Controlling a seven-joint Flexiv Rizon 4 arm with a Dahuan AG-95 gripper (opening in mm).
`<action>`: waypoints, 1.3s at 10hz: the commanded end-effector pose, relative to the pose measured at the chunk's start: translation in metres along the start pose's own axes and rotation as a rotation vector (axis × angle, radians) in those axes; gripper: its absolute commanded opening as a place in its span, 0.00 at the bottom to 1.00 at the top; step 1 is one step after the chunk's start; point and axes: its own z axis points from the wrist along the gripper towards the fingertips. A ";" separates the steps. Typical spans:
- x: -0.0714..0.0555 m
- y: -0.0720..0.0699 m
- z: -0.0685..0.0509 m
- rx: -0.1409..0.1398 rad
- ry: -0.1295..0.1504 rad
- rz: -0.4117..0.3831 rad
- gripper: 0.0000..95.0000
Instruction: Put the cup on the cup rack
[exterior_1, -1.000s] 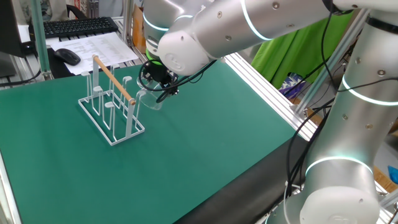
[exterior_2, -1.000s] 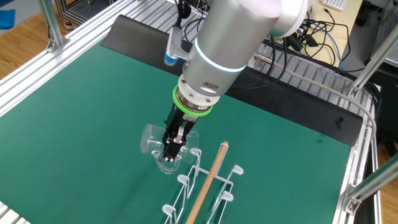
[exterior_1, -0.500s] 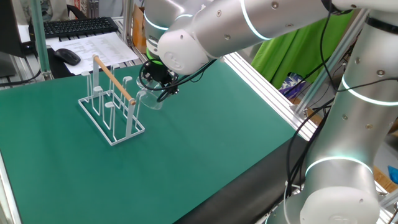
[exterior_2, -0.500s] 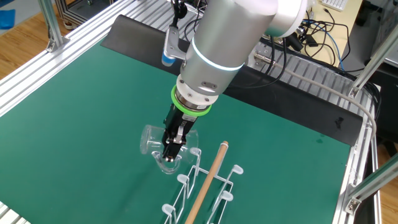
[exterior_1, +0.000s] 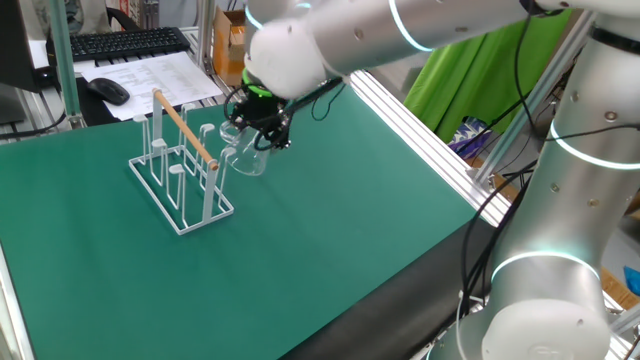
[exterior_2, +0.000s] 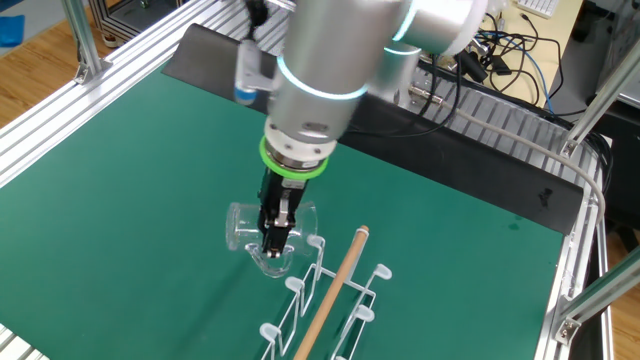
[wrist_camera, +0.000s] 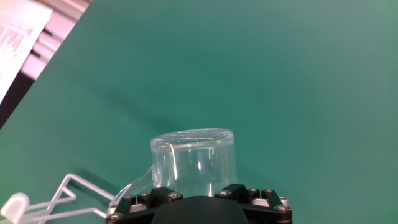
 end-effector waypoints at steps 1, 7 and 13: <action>0.001 -0.001 -0.001 -0.037 -0.010 0.051 0.00; 0.007 0.001 -0.004 -0.016 -0.041 0.051 0.00; 0.027 0.006 -0.014 -0.061 -0.186 0.026 0.00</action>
